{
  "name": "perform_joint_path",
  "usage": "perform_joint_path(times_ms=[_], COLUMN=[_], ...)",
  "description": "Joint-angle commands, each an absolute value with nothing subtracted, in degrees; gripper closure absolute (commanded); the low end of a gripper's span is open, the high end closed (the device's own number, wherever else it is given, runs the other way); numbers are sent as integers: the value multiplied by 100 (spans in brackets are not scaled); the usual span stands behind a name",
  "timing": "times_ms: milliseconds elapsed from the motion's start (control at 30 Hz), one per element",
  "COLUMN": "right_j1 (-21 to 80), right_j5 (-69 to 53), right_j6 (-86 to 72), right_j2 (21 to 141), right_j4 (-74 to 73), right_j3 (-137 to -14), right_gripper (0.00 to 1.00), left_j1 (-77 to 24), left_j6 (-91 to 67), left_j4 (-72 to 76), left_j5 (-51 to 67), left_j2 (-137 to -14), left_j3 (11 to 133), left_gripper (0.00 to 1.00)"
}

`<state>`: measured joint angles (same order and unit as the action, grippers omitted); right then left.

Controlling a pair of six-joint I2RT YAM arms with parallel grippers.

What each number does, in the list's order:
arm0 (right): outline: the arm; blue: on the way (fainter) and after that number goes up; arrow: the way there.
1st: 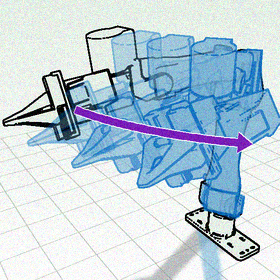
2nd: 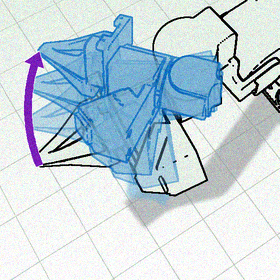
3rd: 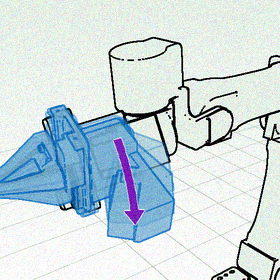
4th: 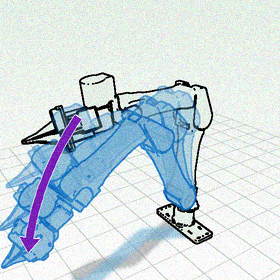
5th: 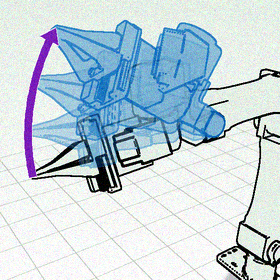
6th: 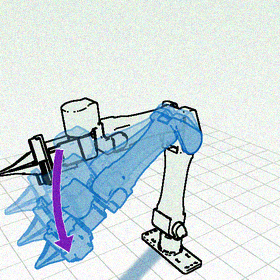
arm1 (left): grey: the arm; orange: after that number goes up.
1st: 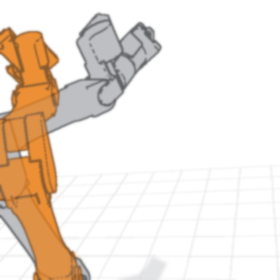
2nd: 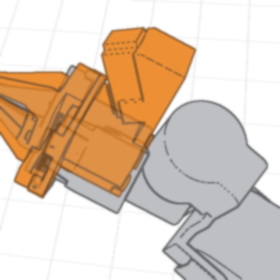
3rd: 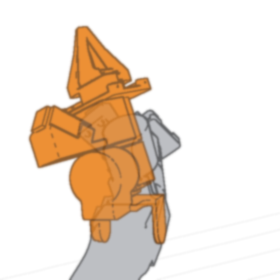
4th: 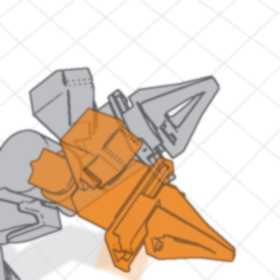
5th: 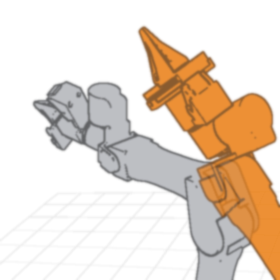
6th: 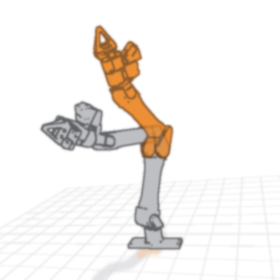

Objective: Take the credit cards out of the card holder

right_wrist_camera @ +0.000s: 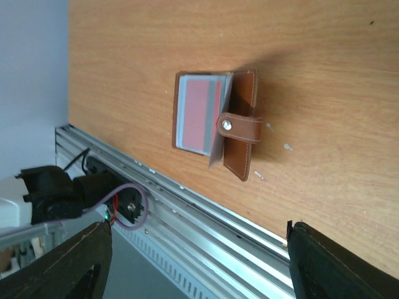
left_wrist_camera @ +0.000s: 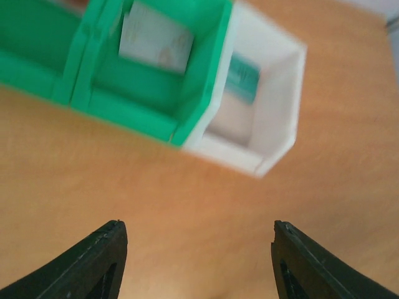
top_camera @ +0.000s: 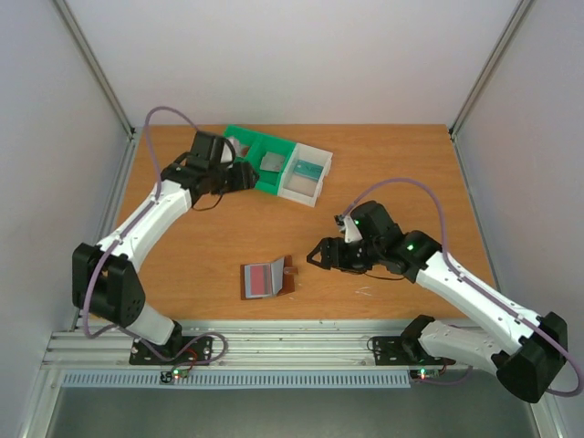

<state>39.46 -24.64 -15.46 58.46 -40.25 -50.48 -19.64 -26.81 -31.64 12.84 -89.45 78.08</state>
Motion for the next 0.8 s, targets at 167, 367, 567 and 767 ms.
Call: perform_joint_path(times_ms=[167,367,567,767], right_j1=[4414,5018,5396,5457], right_j5=[-2628,-2516,-2295,-2184], right_j6=[-1848,-2121,-2220,-2276], right_j2=[6571,7311,8160,8863], right_j4=[-3125,-2445,-2033,-1812], right_j3=[-5010,-5199,-5583,-5845], right_gripper=[58,68,70,73], left_j1=[-1978,-1986,-1987,-1996], left_j6=[-2397,-2840,-3146,-3246], left_j4=[-4418,-4203,-3566,-3000], left_j5=[2210,2330,2535,2797], left_j2=[-7720,-7102,-6983,-7166], left_j3=[6159,5066,4207,3788], left_gripper=[49,53,53,55])
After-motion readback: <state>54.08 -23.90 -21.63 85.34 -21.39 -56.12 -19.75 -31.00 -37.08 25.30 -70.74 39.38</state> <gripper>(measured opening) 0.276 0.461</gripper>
